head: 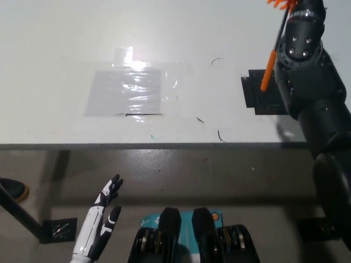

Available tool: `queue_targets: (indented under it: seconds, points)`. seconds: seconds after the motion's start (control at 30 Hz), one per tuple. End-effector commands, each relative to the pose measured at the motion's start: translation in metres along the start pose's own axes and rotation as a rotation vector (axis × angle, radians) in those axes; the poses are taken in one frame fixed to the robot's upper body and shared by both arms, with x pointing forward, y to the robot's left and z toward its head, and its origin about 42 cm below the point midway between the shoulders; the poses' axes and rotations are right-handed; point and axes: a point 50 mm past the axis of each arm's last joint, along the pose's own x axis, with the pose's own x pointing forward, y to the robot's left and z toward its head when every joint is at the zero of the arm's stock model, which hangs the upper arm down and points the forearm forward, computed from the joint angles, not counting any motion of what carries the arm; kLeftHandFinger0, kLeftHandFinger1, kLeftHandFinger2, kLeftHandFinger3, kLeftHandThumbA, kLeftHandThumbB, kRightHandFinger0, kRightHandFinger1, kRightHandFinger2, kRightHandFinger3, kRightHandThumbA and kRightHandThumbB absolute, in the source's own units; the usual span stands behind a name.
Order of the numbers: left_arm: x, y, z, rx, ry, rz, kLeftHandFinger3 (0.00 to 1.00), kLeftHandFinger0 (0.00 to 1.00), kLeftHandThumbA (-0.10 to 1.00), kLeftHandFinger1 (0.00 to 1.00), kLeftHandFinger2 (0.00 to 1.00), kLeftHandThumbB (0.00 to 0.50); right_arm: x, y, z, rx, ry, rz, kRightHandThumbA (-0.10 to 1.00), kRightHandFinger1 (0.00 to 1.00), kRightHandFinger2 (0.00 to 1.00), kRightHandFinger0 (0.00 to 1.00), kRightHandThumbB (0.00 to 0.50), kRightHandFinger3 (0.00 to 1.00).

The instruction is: The robot uses it right hand to pick up an extended orange duster kept in the middle of the desk and presses its handle against the desk to collapse it

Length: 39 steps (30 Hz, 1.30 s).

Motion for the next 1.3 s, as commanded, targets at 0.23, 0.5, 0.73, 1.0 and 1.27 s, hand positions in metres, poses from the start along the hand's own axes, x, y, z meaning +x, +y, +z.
queue_targets:
  seconds: [0.23, 0.5, 0.73, 1.0, 1.27]
  points:
    - [0.006, 0.007, 0.009, 0.012, -0.056, 0.031, 1.0, 1.0, 1.0, 1.0, 1.0, 0.0, -0.033, 0.011, -0.02, -0.059, -0.042, 0.015, -0.1, 0.11, 0.52, 0.0, 0.12, 0.6]
    - [0.008, 0.008, 0.009, 0.015, -0.051, 0.032, 1.0, 1.0, 1.0, 1.0, 1.0, 0.014, -0.083, 0.017, -0.055, -0.159, -0.035, 0.063, -0.1, 0.0, 0.45, 0.0, 0.098, 0.58]
    - [0.008, 0.009, 0.009, 0.013, -0.056, 0.037, 1.0, 1.0, 1.0, 1.0, 1.0, 0.008, -0.145, 0.007, -0.113, -0.259, 0.133, 0.204, -0.1, 0.05, 0.51, 0.0, 0.119, 0.57]
    - [0.009, 0.01, 0.009, 0.013, -0.053, 0.039, 1.0, 1.0, 1.0, 1.0, 1.0, 0.013, -0.19, -0.028, -0.166, -0.358, 0.398, 0.251, -0.1, 0.2, 0.6, 0.0, 0.133, 0.63]
    - [0.008, 0.009, 0.009, 0.009, -0.054, 0.047, 1.0, 1.0, 1.0, 1.0, 1.0, 0.005, -0.162, -0.043, -0.16, -0.235, 0.405, 0.156, -0.1, 0.17, 0.57, 0.0, 0.117, 0.62]
